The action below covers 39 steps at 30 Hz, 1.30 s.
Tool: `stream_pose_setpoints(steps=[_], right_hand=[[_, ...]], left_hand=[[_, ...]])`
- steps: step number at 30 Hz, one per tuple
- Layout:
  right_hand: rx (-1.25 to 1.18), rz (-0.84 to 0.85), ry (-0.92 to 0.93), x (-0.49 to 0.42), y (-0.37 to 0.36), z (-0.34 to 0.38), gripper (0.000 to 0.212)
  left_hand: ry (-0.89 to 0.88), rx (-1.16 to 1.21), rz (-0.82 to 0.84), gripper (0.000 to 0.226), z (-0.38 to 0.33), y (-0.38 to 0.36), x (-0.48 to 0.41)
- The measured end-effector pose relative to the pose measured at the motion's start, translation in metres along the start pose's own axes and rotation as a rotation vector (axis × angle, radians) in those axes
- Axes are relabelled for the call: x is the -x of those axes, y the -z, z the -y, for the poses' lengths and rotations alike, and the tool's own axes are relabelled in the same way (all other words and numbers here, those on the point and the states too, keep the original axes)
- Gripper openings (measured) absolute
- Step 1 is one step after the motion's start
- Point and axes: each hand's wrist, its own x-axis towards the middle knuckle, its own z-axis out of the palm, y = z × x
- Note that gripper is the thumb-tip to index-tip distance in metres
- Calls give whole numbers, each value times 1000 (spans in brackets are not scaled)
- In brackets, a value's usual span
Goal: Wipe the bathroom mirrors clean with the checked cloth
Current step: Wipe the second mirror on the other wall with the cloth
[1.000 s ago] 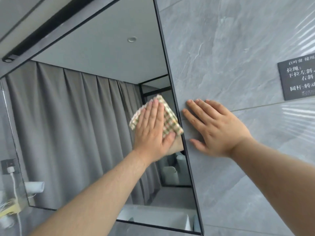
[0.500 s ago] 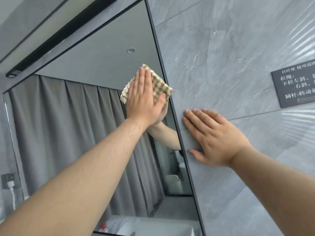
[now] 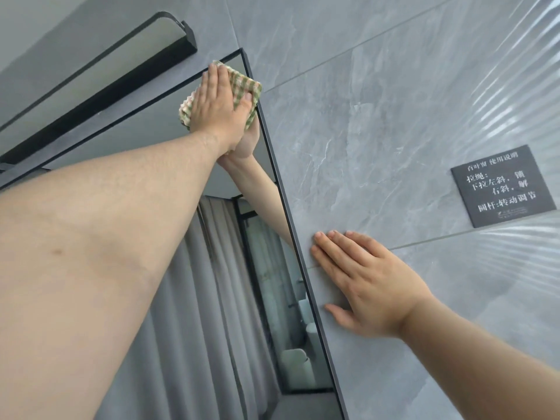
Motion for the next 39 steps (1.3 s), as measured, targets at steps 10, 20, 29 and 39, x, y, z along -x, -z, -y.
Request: stream_pose_setpoints(steps=[10, 20, 29, 39], right_hand=[[15, -11, -4, 0, 2, 0, 86], [35, -12, -2, -1, 1, 0, 86], [43, -29, 6, -1, -1, -1, 85], [41, -28, 14, -1, 0, 0, 84]], left_hand=[[-158, -35, 24, 74, 17, 0, 17], [-374, -96, 67, 77, 36, -38, 175], [-403, -87, 132, 80, 38, -68, 316], [-384, -145, 173, 87, 41, -73, 342]])
